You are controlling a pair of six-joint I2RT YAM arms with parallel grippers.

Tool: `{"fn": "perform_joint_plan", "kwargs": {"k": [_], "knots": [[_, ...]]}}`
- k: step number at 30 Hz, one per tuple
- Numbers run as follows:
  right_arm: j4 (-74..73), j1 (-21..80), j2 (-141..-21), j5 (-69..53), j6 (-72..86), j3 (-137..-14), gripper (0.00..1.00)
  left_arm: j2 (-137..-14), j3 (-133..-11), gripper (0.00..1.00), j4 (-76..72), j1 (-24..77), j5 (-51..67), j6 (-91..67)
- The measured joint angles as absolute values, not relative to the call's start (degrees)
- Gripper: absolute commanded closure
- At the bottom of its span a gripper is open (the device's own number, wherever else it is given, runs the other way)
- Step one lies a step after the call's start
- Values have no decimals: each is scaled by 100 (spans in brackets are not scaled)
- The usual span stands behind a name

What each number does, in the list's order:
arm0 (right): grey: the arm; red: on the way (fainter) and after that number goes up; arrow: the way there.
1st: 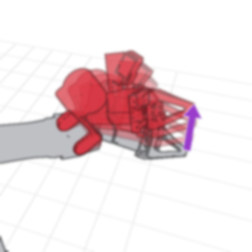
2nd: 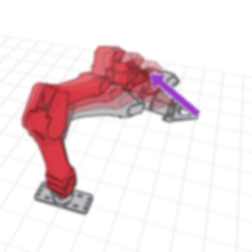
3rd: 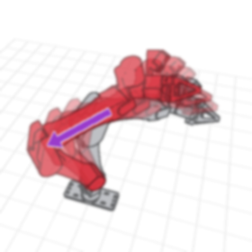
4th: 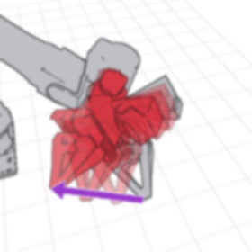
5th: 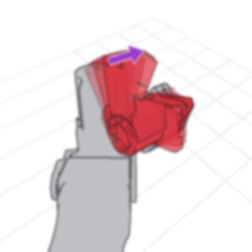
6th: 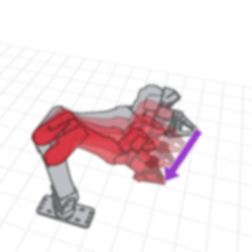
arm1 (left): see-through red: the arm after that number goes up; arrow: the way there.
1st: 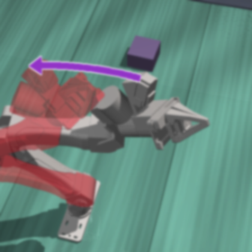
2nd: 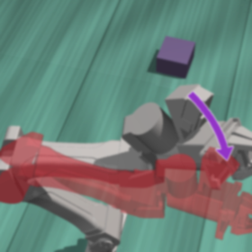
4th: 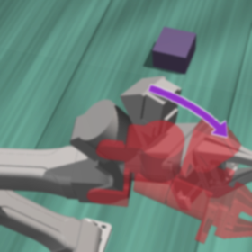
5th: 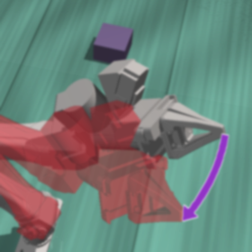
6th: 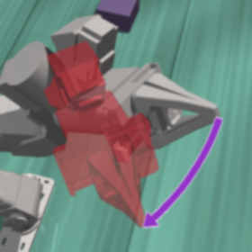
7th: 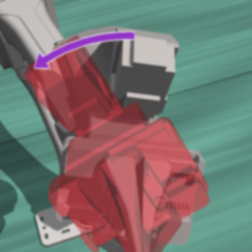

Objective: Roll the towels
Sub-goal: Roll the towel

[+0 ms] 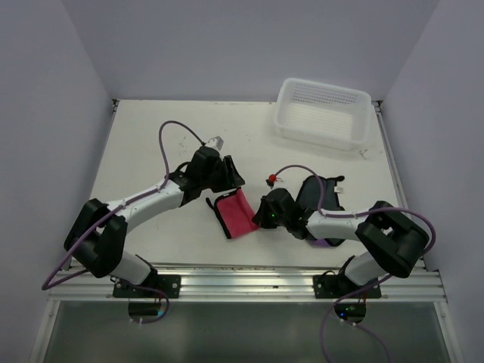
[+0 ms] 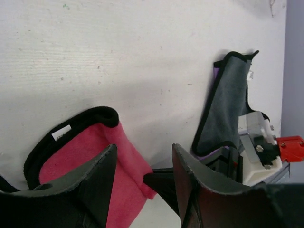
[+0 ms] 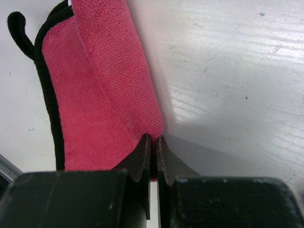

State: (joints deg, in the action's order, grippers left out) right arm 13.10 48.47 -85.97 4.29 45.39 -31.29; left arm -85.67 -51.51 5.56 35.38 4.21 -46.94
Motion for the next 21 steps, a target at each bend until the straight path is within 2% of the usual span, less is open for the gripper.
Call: {"fn": "perform_joint_plan", "kwargs": {"k": [8, 21], "knots": [[1288, 4847, -8637, 519, 4539, -3177, 100, -8444, -5168, 53, 467, 3575, 819, -4847], [1339, 4847, -8696, 526, 4541, -3201, 100, -9236, -5078, 57, 16, 3769, 1017, -4880]]}}
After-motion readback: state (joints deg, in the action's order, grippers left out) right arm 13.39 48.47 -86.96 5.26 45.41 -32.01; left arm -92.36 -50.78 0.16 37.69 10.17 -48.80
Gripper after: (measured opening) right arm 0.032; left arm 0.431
